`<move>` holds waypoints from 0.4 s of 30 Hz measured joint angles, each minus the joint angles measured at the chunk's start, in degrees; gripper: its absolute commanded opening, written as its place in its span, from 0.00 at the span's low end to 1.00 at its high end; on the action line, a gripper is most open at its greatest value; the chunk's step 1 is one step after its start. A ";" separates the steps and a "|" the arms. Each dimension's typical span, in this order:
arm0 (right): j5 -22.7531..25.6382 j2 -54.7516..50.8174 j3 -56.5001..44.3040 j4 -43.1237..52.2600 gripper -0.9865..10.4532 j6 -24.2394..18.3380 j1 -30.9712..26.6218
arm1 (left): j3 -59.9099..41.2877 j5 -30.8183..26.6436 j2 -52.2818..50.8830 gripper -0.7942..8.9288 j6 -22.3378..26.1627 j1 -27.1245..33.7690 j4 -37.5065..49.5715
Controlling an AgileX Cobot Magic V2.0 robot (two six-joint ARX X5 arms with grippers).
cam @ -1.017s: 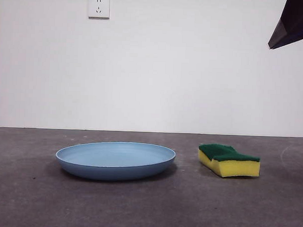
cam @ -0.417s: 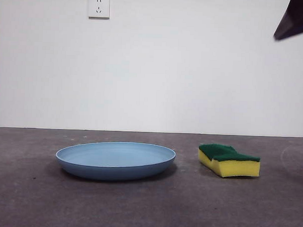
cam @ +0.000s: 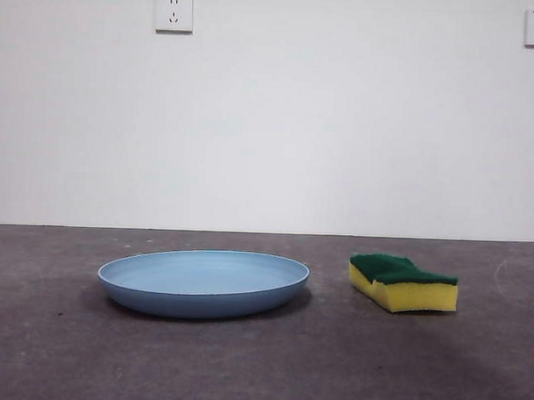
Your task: Pick up the plate,pick up the cloth,clean the plate with the cloth
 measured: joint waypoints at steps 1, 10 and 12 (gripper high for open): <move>-1.53 -1.81 -1.95 -0.04 0.09 -0.02 -1.16 | 0.00 0.00 0.00 0.08 0.00 0.00 0.00; -3.13 -15.43 -16.59 2.43 0.09 1.40 -4.68 | 0.00 0.00 0.00 0.08 0.00 0.00 -0.02; -3.21 -16.48 -18.23 2.67 0.09 2.03 -4.68 | 0.00 0.00 0.00 0.08 0.00 0.00 0.00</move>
